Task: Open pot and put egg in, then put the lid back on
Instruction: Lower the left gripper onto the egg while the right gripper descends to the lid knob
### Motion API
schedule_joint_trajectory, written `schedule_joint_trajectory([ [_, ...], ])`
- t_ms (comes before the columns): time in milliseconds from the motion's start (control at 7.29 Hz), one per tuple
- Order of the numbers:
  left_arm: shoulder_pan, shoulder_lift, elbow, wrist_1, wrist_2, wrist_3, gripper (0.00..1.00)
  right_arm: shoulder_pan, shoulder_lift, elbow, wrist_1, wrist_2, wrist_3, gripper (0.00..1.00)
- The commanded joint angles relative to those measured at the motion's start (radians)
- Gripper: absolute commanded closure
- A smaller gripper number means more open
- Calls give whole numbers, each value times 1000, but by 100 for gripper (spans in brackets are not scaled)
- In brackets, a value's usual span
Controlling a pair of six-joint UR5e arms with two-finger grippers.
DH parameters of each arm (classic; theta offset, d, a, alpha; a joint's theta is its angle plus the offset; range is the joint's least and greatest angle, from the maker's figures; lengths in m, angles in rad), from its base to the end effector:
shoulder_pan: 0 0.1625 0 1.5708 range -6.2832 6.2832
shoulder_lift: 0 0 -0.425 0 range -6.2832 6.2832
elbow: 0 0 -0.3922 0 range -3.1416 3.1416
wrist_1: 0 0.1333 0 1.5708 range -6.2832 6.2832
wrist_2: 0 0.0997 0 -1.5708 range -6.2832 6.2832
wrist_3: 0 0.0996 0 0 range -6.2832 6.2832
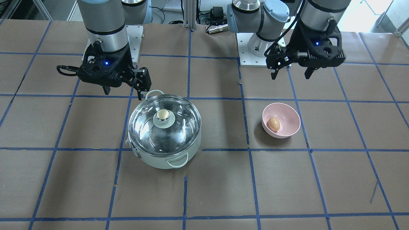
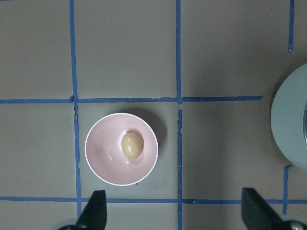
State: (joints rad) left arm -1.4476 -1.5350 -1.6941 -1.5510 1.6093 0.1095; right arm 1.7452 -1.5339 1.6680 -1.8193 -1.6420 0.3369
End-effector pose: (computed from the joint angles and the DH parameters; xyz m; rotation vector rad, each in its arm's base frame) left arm -0.0709 -0.4806 0.4469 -0.0193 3.1092 0.1115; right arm 0.2136 -0.4850 0.4475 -0.2575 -3.0846 0.1994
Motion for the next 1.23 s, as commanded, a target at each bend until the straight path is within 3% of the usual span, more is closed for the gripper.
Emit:
schedule_joint_trajectory([
  [0, 116, -33, -151, 144, -5, 164, 0, 8, 9, -4, -5, 5, 81, 0],
  [274, 122, -127, -226, 300, -8, 177, 0, 69, 59, -4, -131, 92, 89, 0],
  [411, 121, -155, -258, 349, -69, 179, 0, 123, 102, -4, -187, 106, 127, 0],
  [823, 122, -181, -392, 546, -66, 183, 0, 146, 126, 53, -202, 97, 131, 0],
  [1097, 122, -226, -397, 595, -60, 185, 0, 134, 127, 68, -213, 90, 20, 0],
])
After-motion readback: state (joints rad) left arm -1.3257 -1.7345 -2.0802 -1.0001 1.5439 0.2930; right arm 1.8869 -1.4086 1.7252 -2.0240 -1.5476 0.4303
